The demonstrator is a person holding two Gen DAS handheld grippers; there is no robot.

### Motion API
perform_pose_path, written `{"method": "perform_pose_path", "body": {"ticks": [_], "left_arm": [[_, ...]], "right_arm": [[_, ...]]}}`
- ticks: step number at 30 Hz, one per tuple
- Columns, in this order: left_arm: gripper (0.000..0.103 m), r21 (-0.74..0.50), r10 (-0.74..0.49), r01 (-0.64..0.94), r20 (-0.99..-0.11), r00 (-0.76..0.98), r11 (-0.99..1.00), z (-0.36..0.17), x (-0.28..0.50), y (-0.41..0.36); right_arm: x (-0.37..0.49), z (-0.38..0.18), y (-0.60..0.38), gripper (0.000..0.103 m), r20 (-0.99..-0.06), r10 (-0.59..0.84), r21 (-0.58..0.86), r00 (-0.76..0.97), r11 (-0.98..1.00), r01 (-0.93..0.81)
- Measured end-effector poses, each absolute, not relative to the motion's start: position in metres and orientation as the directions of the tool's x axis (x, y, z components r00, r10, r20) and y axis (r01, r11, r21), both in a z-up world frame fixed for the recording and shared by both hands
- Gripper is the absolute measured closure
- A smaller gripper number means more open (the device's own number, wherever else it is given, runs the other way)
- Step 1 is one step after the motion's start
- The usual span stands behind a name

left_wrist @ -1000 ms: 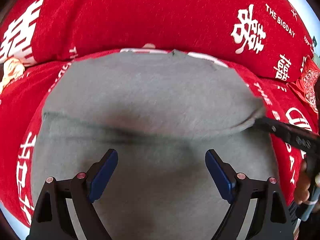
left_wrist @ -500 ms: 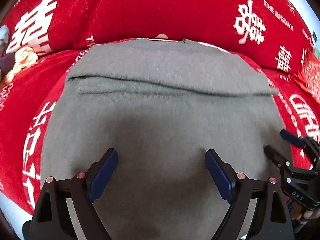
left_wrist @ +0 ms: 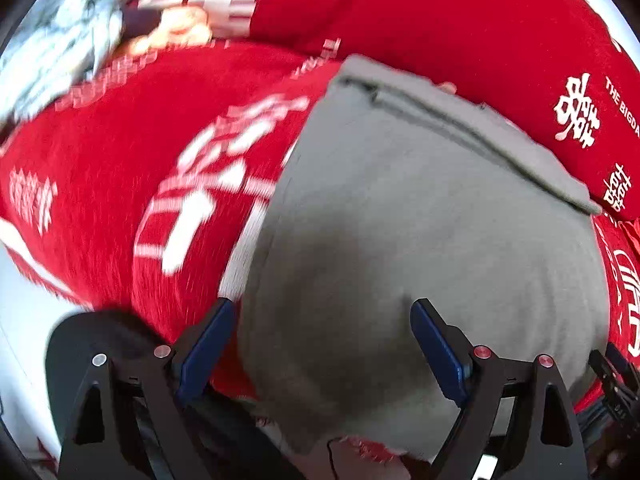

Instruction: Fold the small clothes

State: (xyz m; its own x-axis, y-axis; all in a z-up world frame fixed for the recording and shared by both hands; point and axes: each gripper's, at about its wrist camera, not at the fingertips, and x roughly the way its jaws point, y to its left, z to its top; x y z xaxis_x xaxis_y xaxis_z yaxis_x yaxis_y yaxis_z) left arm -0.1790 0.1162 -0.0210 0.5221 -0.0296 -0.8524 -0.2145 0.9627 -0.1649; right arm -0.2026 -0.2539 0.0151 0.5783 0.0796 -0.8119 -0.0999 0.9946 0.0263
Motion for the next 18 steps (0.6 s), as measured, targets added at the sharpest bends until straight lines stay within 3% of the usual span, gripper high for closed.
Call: {"method": "perform_pose_path", "body": {"ticks": [7, 10, 12, 13, 14, 18], "left_arm": [[0.013, -0.345, -0.208, -0.236, -0.863, 0.461, 0.909, -0.048, -0.189, 0.131], [0.021, -0.309, -0.184, -0.211, -0.868, 0.46, 0.927, -0.045, -0.19, 0.123], [0.046, -0.283, -0.169, -0.174, -0.859, 0.483, 0.943, -0.038, -0.194, 0.112], [0.054, -0.272, -0.164, -0.155, -0.854, 0.494, 0.95, -0.035, -0.196, 0.106], [0.069, -0.253, -0.157, -0.13, -0.85, 0.503, 0.959, -0.032, -0.199, 0.101], [0.087, -0.251, -0.165, -0.103, -0.843, 0.512, 0.963, -0.024, -0.199, 0.1]], "right_arm": [[-0.225, 0.004, -0.232, 0.026, -0.839, 0.078, -0.01, 0.538, 0.987, -0.158], [-0.23, 0.005, -0.225, 0.046, -0.835, 0.065, -0.04, 0.547, 0.983, -0.179], [-0.232, 0.009, -0.225, 0.08, -0.833, 0.103, -0.008, 0.543, 0.98, -0.198], [-0.232, 0.009, -0.225, 0.083, -0.835, 0.113, 0.004, 0.538, 0.98, -0.199], [-0.231, 0.009, -0.227, 0.085, -0.836, 0.123, 0.017, 0.535, 0.98, -0.198], [-0.229, 0.018, -0.24, 0.087, -0.818, 0.218, 0.137, 0.532, 0.973, -0.188]]}}
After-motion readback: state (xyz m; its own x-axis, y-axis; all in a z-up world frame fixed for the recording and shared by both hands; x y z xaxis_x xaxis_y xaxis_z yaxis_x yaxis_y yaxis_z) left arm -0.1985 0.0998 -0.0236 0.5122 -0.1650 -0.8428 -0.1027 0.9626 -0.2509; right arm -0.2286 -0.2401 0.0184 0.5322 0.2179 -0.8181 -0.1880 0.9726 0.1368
